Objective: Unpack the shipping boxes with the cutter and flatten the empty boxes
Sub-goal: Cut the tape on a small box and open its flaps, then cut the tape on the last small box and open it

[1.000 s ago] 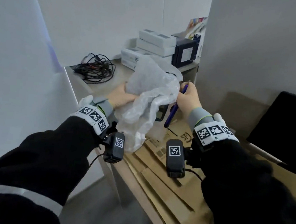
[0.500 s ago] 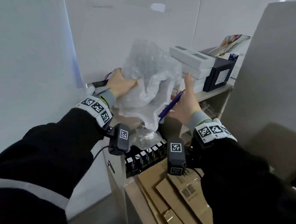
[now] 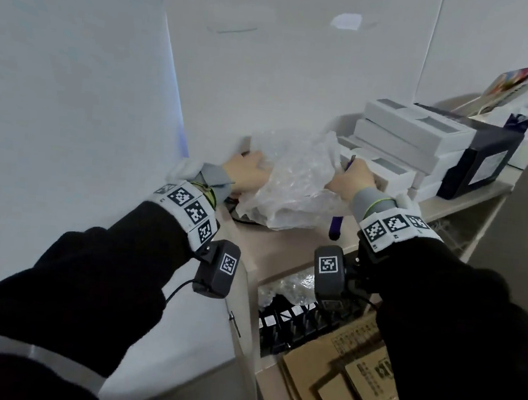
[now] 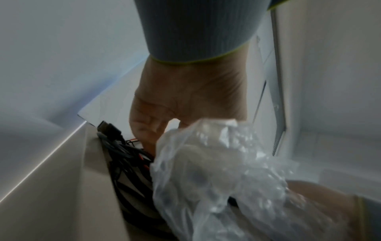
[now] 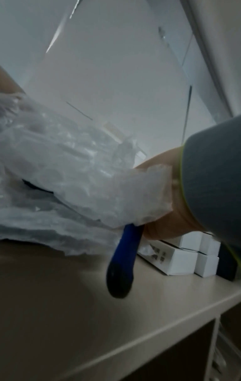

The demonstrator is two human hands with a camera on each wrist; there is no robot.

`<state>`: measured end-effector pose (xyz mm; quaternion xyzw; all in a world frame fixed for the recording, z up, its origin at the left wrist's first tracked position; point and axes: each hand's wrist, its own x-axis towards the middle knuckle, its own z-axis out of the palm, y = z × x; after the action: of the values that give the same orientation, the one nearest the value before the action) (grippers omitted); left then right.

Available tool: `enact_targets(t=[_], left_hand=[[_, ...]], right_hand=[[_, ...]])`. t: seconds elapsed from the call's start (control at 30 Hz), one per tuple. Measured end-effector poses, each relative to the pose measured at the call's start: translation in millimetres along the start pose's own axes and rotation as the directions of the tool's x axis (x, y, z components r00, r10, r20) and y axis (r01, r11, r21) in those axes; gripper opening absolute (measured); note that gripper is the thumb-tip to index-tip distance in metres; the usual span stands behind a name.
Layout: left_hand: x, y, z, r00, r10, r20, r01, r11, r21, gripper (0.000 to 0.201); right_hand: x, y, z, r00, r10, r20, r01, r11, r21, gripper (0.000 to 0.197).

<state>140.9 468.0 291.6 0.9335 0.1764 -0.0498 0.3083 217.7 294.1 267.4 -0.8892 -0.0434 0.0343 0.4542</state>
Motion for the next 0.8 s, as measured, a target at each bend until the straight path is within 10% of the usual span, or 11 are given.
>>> enact_targets(t=[0.17,0.3,0.8], left_hand=[[1,-14,22,0.942,0.179,-0.282,-0.099,0.956,0.276,0.055],[6,-21,45,0.949,0.280,-0.145,-0.227,0.926,0.300,0.048],[-16,-4,35,0.975,0.152,-0.159,-0.102,0.954,0.283,0.053]], right_hand=[[0,3,13,0.999,0.035,0.007,-0.034,0.991,-0.132,0.029],[-3,13,17,0.998,0.064,0.001,-0.063,0.993,-0.096,0.037],[-25,8,-24,0.987,-0.007,-0.161,0.037,0.983,0.182,0.036]])
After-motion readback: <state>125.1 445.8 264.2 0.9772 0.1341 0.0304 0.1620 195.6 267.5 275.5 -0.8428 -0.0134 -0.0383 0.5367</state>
